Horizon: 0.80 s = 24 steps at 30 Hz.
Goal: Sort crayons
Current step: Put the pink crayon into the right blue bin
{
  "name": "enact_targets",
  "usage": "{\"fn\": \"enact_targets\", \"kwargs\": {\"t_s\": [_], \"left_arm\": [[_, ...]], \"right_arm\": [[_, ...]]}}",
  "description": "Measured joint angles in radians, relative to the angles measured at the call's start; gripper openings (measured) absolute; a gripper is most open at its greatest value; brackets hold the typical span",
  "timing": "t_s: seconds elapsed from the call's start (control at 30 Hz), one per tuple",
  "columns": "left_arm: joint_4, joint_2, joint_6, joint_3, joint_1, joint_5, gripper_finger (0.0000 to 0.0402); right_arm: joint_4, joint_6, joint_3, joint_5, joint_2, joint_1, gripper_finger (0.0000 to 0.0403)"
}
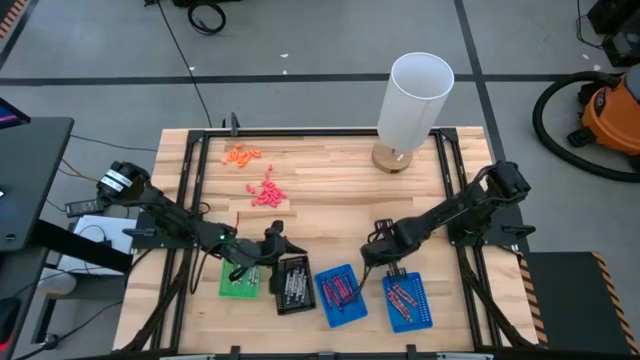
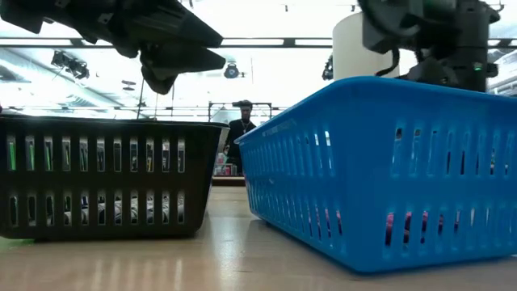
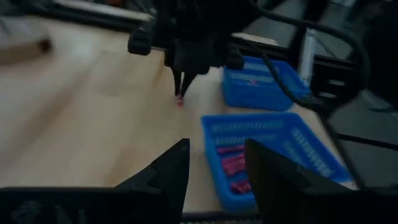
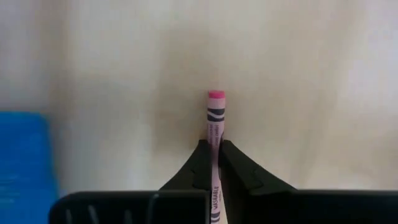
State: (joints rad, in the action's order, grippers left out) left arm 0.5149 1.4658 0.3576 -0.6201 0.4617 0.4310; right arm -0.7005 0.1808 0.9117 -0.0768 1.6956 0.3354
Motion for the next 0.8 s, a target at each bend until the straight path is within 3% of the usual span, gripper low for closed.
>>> {"fn": "enact_targets", "kwargs": {"t_s": [0.13,0.33,0.47,0.63,0.8], "left_arm": [[0.022,0.0,-0.073,0.0,0.024,0.12,0.0165],[0.021,0.001,-0.193,0.0,0.068,0.298,0.0165],[0.02,0.001,-0.247,0.0,0.075,0.357,0.0165],[0.018,0.001,-0.291,0.0,0.067,0.396,0.0165],[0.074,0.001,-0.388,0.0,0.037,0.418,0.0165]], "right_arm": [[-0.052,-0.018,0.081,-0.064,-0.02,-0.03,0.002],[-0.154,0.104,0.197,0.019,-0.092,-0.011,0.0025],[-0.13,0.356,0.21,0.127,-0.168,0.058,0.0028],[-0.129,0.763,0.171,0.094,-0.234,0.201,0.0032],[-0.048,1.1,0.116,0.079,-0.193,0.331,0.0033]]}}
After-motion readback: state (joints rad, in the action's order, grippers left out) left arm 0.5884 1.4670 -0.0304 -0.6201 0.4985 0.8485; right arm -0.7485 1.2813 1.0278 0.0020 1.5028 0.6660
